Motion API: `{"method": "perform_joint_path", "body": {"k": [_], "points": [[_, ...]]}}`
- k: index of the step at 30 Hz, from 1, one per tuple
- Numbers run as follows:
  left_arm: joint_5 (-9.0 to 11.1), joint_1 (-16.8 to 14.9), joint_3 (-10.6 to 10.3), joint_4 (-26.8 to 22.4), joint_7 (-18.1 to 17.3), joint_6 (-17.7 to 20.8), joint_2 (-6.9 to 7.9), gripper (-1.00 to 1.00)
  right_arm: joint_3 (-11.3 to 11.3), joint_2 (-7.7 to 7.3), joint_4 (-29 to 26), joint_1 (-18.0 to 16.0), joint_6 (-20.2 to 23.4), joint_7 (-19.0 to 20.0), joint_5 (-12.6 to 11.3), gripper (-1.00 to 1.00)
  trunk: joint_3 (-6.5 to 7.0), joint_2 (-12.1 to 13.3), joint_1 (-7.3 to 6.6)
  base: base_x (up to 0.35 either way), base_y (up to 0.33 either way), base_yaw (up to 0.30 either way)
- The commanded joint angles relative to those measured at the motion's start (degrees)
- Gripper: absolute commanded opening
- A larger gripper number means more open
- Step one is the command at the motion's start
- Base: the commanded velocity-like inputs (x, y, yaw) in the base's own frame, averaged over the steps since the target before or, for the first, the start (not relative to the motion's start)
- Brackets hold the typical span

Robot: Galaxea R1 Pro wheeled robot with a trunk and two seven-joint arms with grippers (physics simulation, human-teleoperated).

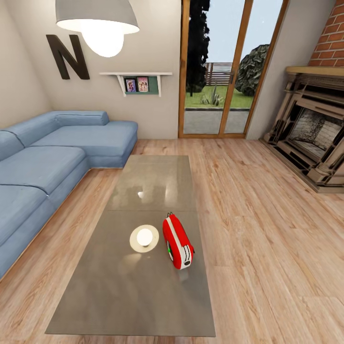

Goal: Turn on the radio receiver that's on the table in the living room.

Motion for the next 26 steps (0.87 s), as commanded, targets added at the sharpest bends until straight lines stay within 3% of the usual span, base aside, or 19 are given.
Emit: {"method": "perform_joint_path", "body": {"k": [1,26], "points": [[-0.07,0.0,0.0,-0.03,0.0,-0.01,-0.01,-1.0,0.0,0.11,-0.03,0.0,-0.02,0.0,0.08,1.0,0.0,0.0,0.0,0.0,0.0,0.0],[0.01,0.0,0.09,-0.27,-0.01,-0.03,0.06,-1.0,0.1,0.64,-0.41,0.0,-0.1,-0.02,0.1,1.0,0.0,0.0,0.0,0.0,0.0,0.0]]}}
